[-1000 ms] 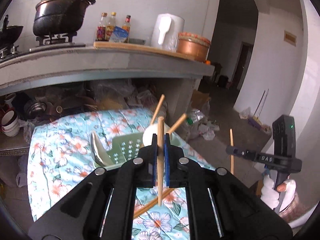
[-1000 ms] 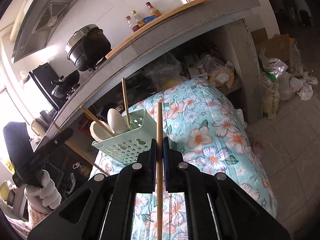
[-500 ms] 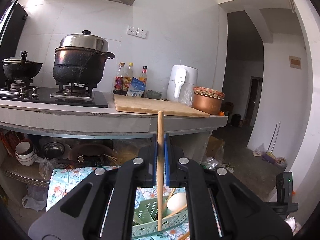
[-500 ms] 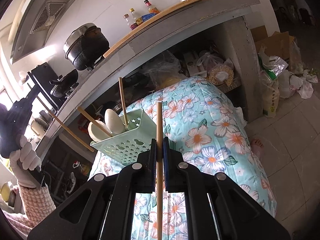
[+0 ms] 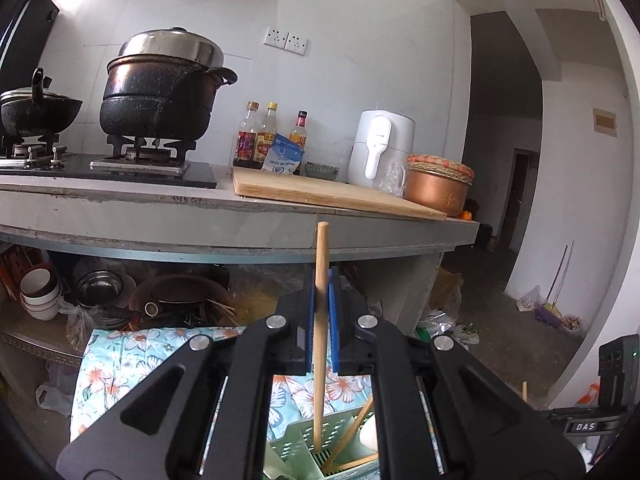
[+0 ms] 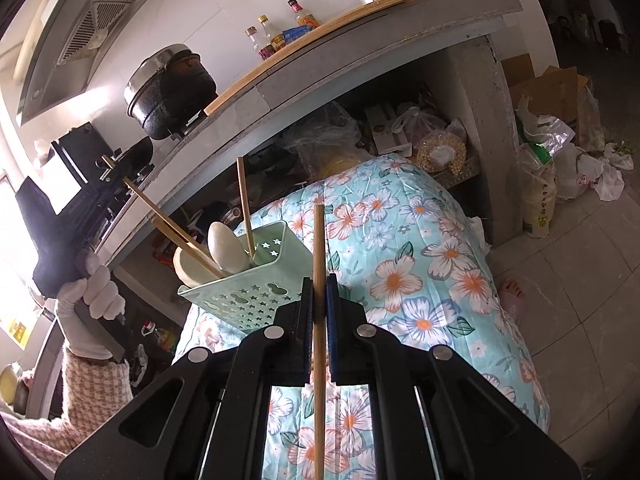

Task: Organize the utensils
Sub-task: 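Carry both chopsticks to the holder and insert the left tool's chopstick, opening the left tool, then insert the right tool's chopstick into the holder and open the right tool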

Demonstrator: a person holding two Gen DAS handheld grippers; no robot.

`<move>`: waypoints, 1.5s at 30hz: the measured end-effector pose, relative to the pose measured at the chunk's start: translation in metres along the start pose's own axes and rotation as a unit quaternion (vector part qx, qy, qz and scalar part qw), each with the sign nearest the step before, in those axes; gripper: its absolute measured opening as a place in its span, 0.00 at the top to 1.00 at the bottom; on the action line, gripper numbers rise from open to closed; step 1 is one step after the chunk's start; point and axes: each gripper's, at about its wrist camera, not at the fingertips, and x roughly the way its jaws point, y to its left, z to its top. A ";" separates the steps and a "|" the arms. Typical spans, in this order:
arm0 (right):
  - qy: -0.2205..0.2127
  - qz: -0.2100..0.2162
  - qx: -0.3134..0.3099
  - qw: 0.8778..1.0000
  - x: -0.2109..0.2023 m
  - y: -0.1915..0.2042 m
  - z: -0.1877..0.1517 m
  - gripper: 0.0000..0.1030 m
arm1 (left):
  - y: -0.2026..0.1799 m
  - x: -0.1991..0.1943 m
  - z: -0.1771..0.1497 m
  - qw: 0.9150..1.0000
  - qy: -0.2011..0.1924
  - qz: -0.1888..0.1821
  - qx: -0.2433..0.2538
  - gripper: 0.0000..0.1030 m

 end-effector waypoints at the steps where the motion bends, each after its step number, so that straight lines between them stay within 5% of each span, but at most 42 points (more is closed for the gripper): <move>1: 0.000 0.000 -0.003 1.000 0.000 0.002 0.001 0.94 | 0.000 0.004 -0.005 1.000 0.006 -0.001 0.001 0.95; 9: -0.020 0.011 -0.042 0.999 -0.012 0.027 0.016 0.94 | 0.006 -0.004 -0.013 1.000 -0.005 0.002 0.001 0.76; 13: -0.032 0.037 -0.063 0.997 -0.020 0.047 0.030 0.94 | 0.010 -0.015 -0.013 1.000 -0.010 0.010 0.001 0.75; 16: -0.040 0.065 -0.080 0.994 -0.025 0.066 0.044 0.94 | 0.013 -0.028 -0.016 1.000 -0.012 0.013 -0.001 0.73; 24: -0.058 0.168 -0.126 0.976 -0.026 0.130 0.100 0.94 | 0.031 -0.081 -0.042 0.999 0.000 0.023 -0.023 0.47; 29: -0.074 0.197 -0.160 0.964 -0.011 0.172 0.133 0.94 | 0.047 -0.109 -0.068 0.999 0.022 0.035 -0.032 0.44; 36: -0.084 0.159 -0.208 0.961 0.042 0.208 0.159 0.94 | 0.063 -0.121 -0.100 0.996 0.064 0.040 -0.056 0.44; 45: -0.012 0.087 -0.249 0.964 0.121 0.217 0.157 0.94 | 0.072 -0.124 -0.115 0.994 0.074 0.048 -0.061 0.44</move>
